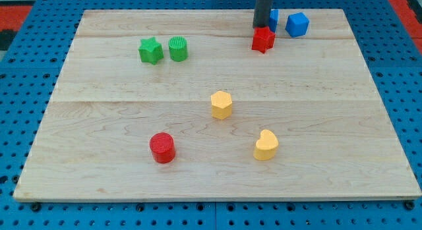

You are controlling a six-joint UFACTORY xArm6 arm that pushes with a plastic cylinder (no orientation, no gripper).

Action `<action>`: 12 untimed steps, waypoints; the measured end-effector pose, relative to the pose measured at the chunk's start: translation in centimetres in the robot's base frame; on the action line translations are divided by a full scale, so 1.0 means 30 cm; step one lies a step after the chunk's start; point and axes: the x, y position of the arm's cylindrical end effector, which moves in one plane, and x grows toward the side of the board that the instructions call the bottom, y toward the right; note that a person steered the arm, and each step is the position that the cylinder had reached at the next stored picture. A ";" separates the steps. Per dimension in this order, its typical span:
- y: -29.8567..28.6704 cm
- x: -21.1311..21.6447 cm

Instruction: Place the red star and yellow hexagon in a diagonal line

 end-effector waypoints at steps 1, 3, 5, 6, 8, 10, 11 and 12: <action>0.000 0.001; 0.000 0.009; 0.000 0.035; 0.000 0.042; 0.024 0.366; -0.291 0.270; -0.308 0.426; -0.348 0.510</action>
